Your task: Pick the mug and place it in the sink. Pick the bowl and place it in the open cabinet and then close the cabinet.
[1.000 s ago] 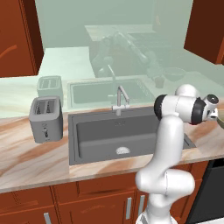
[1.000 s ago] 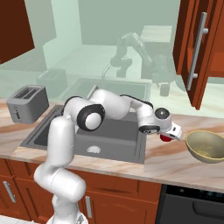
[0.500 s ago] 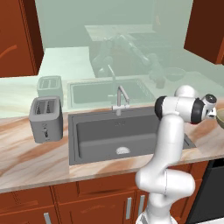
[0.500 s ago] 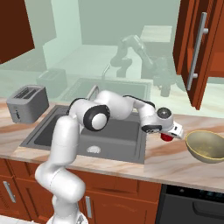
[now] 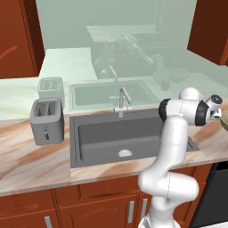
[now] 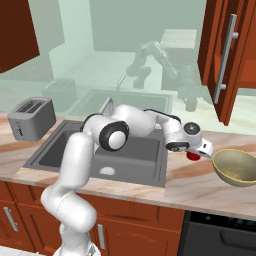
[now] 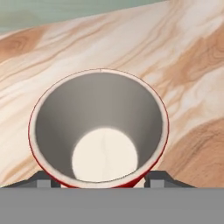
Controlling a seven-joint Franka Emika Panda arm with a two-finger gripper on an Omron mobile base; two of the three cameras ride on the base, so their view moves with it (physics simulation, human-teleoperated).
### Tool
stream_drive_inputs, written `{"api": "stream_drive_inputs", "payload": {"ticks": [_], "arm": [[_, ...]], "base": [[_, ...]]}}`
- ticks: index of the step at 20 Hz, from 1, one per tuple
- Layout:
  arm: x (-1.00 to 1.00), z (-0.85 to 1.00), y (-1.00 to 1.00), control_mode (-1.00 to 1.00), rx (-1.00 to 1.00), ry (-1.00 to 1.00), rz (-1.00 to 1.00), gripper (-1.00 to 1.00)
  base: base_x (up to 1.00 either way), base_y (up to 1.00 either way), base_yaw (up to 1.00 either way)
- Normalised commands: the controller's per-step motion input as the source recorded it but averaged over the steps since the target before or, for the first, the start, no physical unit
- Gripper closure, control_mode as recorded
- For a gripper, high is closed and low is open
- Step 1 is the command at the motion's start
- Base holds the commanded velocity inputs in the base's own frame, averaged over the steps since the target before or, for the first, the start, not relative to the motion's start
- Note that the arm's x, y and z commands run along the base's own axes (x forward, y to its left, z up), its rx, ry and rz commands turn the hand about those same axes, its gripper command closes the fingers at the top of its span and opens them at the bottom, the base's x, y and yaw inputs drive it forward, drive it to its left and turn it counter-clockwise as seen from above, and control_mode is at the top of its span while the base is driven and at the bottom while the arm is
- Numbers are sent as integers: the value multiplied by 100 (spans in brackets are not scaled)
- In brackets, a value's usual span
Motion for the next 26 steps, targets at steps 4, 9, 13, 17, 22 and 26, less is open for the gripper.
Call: {"api": "stream_drive_inputs", "payload": {"ticks": [4, 9, 13, 17, 22, 26], "arm": [[0, -22, -3, -100, 0, 0, 0, 100], [-27, -23, 54, -100, -9, 2, 7, 100], [-29, -52, 67, -100, -3, 0, 13, 100], [-11, -55, 38, -100, 0, 4, 12, 100], [0, -17, 16, -100, 0, 0, 14, 100], [0, 64, 26, -100, -7, -11, 16, 100]], "base": [[0, 0, 0], [0, 0, 0], [0, 0, 0], [0, 0, 0], [0, 0, 0], [0, 0, 0]]}}
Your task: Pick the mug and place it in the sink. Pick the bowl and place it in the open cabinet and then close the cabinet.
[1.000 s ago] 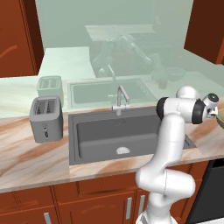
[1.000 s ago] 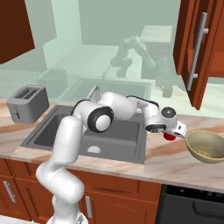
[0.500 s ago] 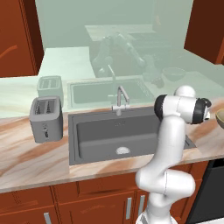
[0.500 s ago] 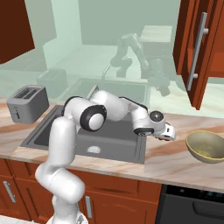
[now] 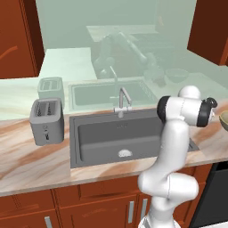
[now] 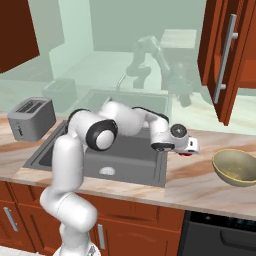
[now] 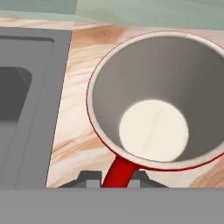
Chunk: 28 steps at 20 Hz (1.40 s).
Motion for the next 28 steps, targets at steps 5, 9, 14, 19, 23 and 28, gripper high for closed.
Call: {"api": "stream_drive_inputs", "payload": {"ticks": [5, 9, 14, 19, 23, 28], "arm": [[-5, 100, 24, -100, -14, -5, 21, 100], [-35, 99, 47, -100, -9, 1, 21, 100], [-51, 74, 55, -100, -1, 8, 22, 100], [-55, 31, 38, -100, -12, 9, 31, 100], [-60, 2, 41, -100, -5, -6, 13, 100], [-24, 3, 59, -100, 0, 6, 26, 100]], "base": [[0, 0, 0], [0, 0, 0], [0, 0, 0], [0, 0, 0], [0, 0, 0], [0, 0, 0]]}}
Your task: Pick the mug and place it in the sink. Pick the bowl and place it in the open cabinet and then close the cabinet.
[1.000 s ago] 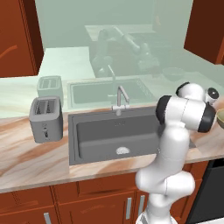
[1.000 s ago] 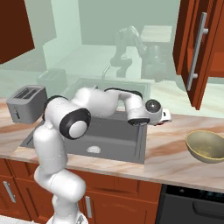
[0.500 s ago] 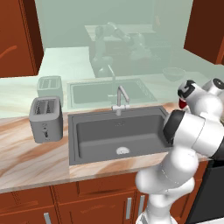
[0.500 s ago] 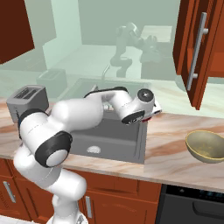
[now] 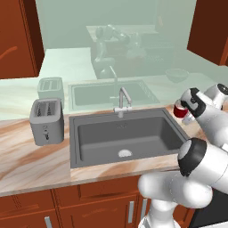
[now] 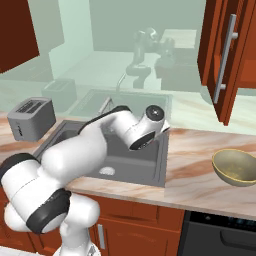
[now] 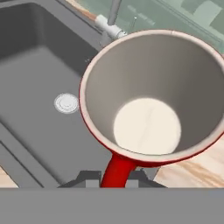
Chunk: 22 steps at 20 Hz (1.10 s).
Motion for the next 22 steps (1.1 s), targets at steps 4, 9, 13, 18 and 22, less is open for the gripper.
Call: {"api": "stream_drive_inputs", "payload": {"ticks": [4, 9, 13, 18, 22], "arm": [[-2, 10, 57, -100, 1, 12, 45, 100], [13, 27, 54, -100, 1, 29, 42, 100], [25, 31, 9, -100, 0, 31, 33, 100], [14, 4, 0, -100, 0, 30, 21, 100], [0, -2, 4, -100, 1, 5, 16, 100]], "base": [[0, 0, 0], [0, 0, 0], [0, 0, 0], [0, 0, 0], [0, 0, 0]]}}
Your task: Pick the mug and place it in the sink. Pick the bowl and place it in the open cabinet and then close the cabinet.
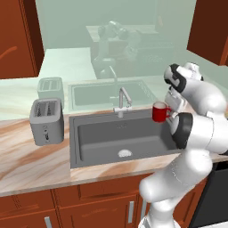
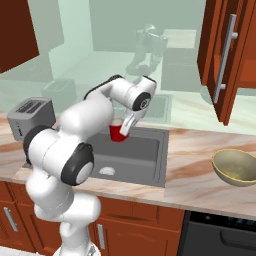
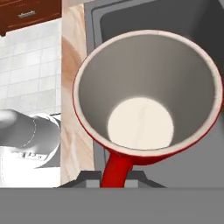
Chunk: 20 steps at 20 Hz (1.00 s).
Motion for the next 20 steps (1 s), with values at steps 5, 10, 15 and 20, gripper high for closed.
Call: {"api": "stream_drive_inputs", "payload": {"ticks": [5, 10, 15, 20], "arm": [[0, -26, 0, -100, 9, 0, 16, 100], [0, -37, 0, -100, 7, 0, 14, 100], [0, -38, 7, -100, 3, 0, 11, 100], [25, -20, 9, -100, -3, 0, 0, 100]], "base": [[0, 0, 0], [0, 0, 0], [0, 0, 0], [0, 0, 0]]}}
